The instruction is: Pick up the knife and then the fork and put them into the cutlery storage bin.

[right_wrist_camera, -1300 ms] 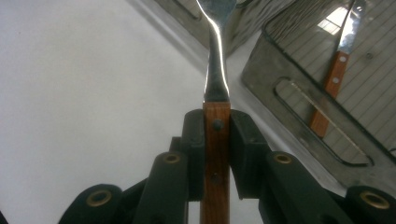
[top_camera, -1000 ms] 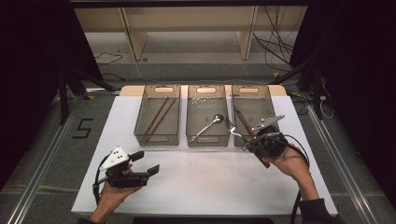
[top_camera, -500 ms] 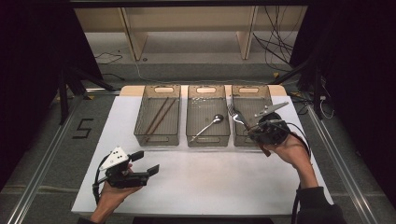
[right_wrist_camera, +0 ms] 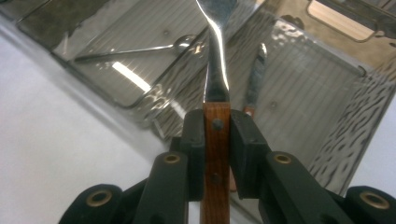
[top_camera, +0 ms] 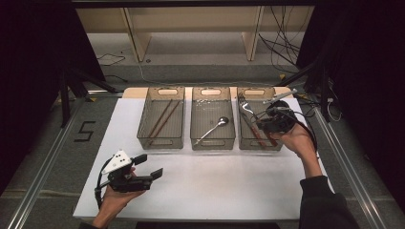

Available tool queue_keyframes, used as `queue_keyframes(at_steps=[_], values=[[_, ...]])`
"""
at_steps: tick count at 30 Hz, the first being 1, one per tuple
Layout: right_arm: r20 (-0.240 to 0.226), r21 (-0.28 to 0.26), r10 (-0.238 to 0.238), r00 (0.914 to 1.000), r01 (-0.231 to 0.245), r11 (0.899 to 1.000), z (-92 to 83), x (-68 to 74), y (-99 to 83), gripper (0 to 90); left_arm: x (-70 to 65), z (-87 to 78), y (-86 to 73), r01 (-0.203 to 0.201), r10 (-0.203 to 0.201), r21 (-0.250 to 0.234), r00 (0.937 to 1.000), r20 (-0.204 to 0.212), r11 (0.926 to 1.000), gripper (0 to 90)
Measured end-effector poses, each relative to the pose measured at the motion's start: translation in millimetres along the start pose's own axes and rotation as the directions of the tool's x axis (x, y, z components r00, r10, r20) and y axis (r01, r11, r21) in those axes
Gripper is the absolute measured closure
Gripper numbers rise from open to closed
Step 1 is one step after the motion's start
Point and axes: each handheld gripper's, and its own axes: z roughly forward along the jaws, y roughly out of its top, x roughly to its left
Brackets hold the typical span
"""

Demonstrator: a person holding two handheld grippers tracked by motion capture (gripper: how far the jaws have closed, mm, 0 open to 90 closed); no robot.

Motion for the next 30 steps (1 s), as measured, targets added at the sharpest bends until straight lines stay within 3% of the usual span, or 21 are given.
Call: queue_keyframes(at_steps=[12,30], values=[[0.024,-0.009,0.074,0.9970,-0.074,0.997,12.7,-20.4,16.5,77.7,0.1,0.1,0.0,-0.002,0.002,-0.001,1.0000,0.001,1.0000,15.7],[0.085,0.020,0.165,0.9826,-0.167,0.986,39.1,-43.6,22.4,77.6,0.2,0.2,0.0,0.003,-0.003,0.000,1.0000,0.004,1.0000,15.7]])
